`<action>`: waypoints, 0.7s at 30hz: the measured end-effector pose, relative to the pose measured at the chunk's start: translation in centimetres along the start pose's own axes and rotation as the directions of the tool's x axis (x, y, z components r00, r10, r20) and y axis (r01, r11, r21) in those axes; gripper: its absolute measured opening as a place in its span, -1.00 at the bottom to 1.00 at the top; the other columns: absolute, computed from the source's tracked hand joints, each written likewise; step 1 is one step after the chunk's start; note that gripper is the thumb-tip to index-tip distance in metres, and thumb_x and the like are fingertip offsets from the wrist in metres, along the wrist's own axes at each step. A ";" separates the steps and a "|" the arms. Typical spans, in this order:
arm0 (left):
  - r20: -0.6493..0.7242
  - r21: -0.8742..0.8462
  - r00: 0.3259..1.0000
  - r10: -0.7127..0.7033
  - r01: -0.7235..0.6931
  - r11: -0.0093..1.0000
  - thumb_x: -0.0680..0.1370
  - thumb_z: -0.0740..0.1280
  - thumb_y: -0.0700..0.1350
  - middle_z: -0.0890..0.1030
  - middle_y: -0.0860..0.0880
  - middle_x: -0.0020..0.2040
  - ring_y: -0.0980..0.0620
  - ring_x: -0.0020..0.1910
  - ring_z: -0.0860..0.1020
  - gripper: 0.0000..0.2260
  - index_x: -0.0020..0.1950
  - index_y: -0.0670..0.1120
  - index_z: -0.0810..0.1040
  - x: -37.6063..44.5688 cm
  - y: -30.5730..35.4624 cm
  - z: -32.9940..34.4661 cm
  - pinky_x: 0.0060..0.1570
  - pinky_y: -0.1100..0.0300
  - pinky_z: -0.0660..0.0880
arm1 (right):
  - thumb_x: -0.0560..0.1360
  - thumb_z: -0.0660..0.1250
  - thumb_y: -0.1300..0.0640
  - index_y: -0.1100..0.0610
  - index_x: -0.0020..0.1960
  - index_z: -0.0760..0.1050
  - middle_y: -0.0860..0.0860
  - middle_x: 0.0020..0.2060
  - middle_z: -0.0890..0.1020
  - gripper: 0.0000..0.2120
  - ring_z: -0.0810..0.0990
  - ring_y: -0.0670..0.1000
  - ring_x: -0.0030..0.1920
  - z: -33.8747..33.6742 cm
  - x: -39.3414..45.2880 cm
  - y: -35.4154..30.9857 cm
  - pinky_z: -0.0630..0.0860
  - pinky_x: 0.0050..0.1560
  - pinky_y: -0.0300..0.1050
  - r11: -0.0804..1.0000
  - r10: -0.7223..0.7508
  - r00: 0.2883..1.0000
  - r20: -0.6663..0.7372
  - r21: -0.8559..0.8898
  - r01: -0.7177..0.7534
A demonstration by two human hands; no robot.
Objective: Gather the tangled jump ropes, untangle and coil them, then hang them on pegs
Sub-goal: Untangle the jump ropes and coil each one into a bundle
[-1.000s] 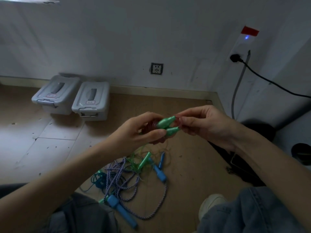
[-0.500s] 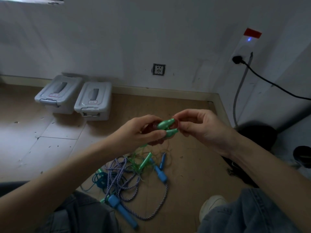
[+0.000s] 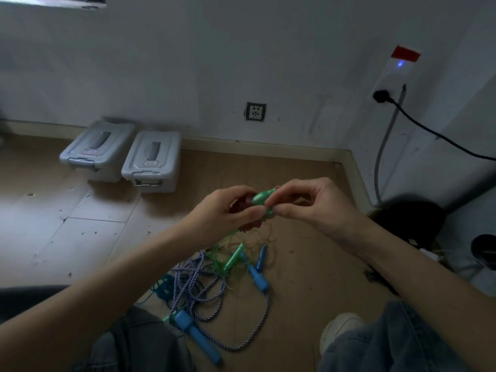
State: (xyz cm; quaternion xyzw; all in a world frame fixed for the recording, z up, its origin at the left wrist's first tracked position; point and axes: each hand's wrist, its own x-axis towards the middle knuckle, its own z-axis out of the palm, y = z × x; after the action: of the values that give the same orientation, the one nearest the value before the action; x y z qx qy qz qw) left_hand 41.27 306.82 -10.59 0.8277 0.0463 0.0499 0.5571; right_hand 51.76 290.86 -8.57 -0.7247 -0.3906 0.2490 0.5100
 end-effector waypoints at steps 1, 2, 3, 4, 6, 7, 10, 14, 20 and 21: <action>-0.011 0.002 1.000 0.007 -0.007 1.000 0.48 0.33 -0.08 0.62 0.07 -0.27 0.19 -0.29 0.62 -0.93 -0.08 0.09 0.50 0.0 -0.1 0.1 -0.21 0.31 0.58 | 0.36 0.44 0.24 0.00 -0.18 0.65 -0.06 -0.12 0.67 -0.86 0.63 -0.06 -0.05 0.2 0.0 0.0 0.58 -0.03 -0.21 1.000 -0.003 1.000 -0.020 0.012 0.004; -0.023 0.002 1.000 0.015 -0.015 1.000 0.48 0.33 -0.08 0.62 0.07 -0.27 0.19 -0.29 0.62 -0.93 -0.08 0.08 0.50 0.1 -0.1 0.2 -0.21 0.31 0.58 | 0.36 0.45 0.24 0.01 -0.19 0.65 -0.05 -0.13 0.68 -0.86 0.63 -0.07 -0.07 0.3 0.0 -0.1 0.58 -0.05 -0.23 1.000 -0.006 0.999 -0.042 0.023 0.007; -0.035 -0.004 0.999 0.020 -0.021 1.000 0.48 0.33 -0.08 0.62 0.07 -0.27 0.19 -0.29 0.61 -0.93 -0.08 0.08 0.51 0.2 -0.1 0.3 -0.21 0.31 0.57 | 0.36 0.45 0.25 0.02 -0.17 0.64 -0.02 -0.14 0.68 -0.85 0.64 -0.06 -0.08 0.3 0.1 -0.1 0.58 -0.06 -0.24 0.999 -0.006 0.998 -0.063 0.032 0.008; -0.045 -0.017 0.999 0.019 -0.020 1.000 0.48 0.33 -0.09 0.62 0.07 -0.27 0.20 -0.29 0.61 -0.94 -0.08 0.06 0.51 0.3 -0.1 0.3 -0.21 0.31 0.57 | 0.36 0.45 0.26 0.03 -0.15 0.62 0.02 -0.15 0.67 -0.85 0.63 -0.04 -0.09 0.2 0.1 -0.1 0.58 -0.07 -0.23 0.999 -0.008 0.997 -0.076 0.040 0.011; -0.058 -0.044 0.998 0.013 -0.015 0.999 0.49 0.33 -0.10 0.62 0.07 -0.28 0.20 -0.30 0.61 -0.94 -0.08 0.05 0.52 0.4 -0.2 0.5 -0.22 0.33 0.56 | 0.36 0.45 0.28 0.07 -0.12 0.59 0.07 -0.16 0.66 -0.85 0.63 -0.01 -0.12 0.2 0.0 -0.2 0.59 -0.09 -0.24 0.999 -0.026 0.995 -0.098 0.034 0.029; -0.064 -0.048 0.998 0.013 -0.016 0.999 0.49 0.34 -0.11 0.63 0.08 -0.29 0.21 -0.30 0.61 -0.94 -0.09 0.05 0.52 0.4 -0.2 0.5 -0.23 0.34 0.56 | 0.36 0.45 0.28 0.08 -0.13 0.58 0.08 -0.18 0.66 -0.85 0.64 -0.02 -0.13 0.2 0.0 -0.2 0.59 -0.10 -0.25 0.999 -0.041 0.994 -0.106 0.012 0.042; -0.079 -0.012 0.997 -0.002 0.001 1.000 0.48 0.34 -0.06 0.64 0.08 -0.27 0.19 -0.26 0.62 -0.95 -0.09 0.09 0.51 0.3 -0.6 0.7 -0.19 0.30 0.58 | 0.38 0.44 0.26 0.04 -0.19 0.56 0.02 -0.18 0.65 -0.86 0.62 -0.03 -0.12 0.6 0.1 -0.1 0.58 -0.08 -0.20 0.997 -0.040 0.992 -0.119 -0.071 0.032; -0.067 0.047 0.993 -0.099 0.102 0.994 0.50 0.31 -0.02 0.61 0.10 -0.26 0.28 -0.34 0.58 -0.91 -0.03 0.01 0.53 0.3 -1.7 1.3 -0.30 0.38 0.52 | 0.42 0.41 0.19 0.04 -0.18 0.52 -0.11 -0.03 0.41 -0.91 0.45 -0.07 0.05 0.8 0.8 0.2 0.47 0.00 -0.28 0.962 -0.041 0.978 -0.202 -0.271 -0.016; 0.046 -0.042 0.966 -0.254 0.256 0.966 0.53 0.27 -0.06 0.60 0.05 -0.17 0.17 -0.29 0.61 -0.91 0.02 0.05 0.47 0.3 -2.8 2.2 -0.27 0.35 0.55 | 0.50 0.28 0.29 0.14 -0.17 0.45 -0.02 -0.29 0.58 -0.90 0.58 -0.21 -0.35 0.4 0.7 0.2 0.48 -0.34 -0.40 0.995 0.050 0.977 -0.206 -0.078 -0.068; 0.041 -0.049 0.972 -0.233 0.235 0.971 0.52 0.28 -0.06 0.61 0.05 -0.16 0.17 -0.28 0.62 -0.91 -0.01 0.11 0.46 0.3 -2.8 2.0 -0.24 0.33 0.56 | 0.50 0.28 0.31 0.14 -0.19 0.44 0.02 -0.32 0.59 -0.87 0.58 -0.20 -0.41 0.0 0.9 0.3 0.49 -0.38 -0.37 0.994 0.091 0.965 -0.246 -0.029 -0.101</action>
State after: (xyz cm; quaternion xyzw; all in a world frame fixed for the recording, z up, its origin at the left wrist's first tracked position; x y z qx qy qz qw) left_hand 41.80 306.09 -13.96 0.8020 0.1326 -0.0296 0.5816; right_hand 52.39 291.57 -8.79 -0.7784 -0.2944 0.1743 0.5263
